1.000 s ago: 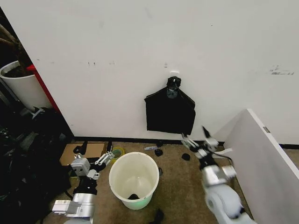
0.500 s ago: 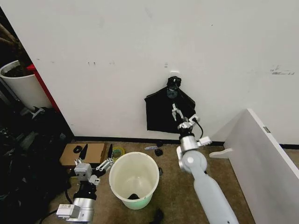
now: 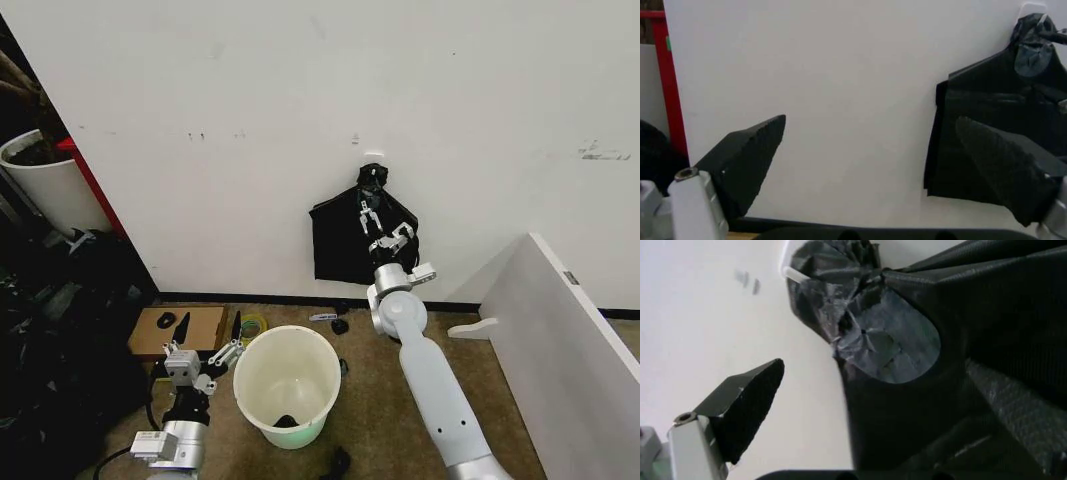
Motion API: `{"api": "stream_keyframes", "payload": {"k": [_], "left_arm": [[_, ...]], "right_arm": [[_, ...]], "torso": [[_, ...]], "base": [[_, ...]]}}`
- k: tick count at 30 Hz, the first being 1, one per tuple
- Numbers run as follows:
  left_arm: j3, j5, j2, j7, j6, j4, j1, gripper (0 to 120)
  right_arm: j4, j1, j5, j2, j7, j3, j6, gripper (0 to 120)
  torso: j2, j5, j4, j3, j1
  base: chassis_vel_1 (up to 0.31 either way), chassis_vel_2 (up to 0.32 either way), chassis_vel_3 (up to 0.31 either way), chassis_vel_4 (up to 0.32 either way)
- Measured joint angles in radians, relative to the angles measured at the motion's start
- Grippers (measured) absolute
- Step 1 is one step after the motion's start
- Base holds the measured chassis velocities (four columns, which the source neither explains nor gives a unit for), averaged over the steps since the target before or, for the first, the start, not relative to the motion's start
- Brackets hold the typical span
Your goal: Place the garbage bag over the trash bin.
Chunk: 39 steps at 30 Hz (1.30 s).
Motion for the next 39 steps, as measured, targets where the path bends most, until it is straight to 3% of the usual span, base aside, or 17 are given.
{"api": "stream_keyframes", "payload": {"k": [11, 33, 39], "left_arm": [[0.002, -0.014, 0.007, -0.004, -0.003, 0.026, -0.017, 100], [0.005, -0.029, 0.020, -0.012, -0.036, 0.064, -0.031, 100], [0.006, -0.028, 0.024, -0.012, -0.039, 0.070, -0.032, 100]], "right_arm": [[-0.030, 0.036, -0.016, 0.015, -0.001, 0.015, -0.001, 98], [0.002, 0.000, -0.074, 0.017, -0.013, 0.014, 0.038, 15], [0.036, -0.044, -0.088, -0.007, -0.007, 0.001, 0.046, 0]], "torso": [[0.000, 0.0000, 0.0001, 0.000, 0.000], [0.000, 0.0000, 0.0001, 0.000, 0.000], [0.000, 0.0001, 0.0003, 0.000, 0.000]], "base": [[0.000, 0.000, 0.000, 0.000], [0.000, 0.000, 0.000, 0.000], [0.000, 0.000, 0.000, 0.000]]}}
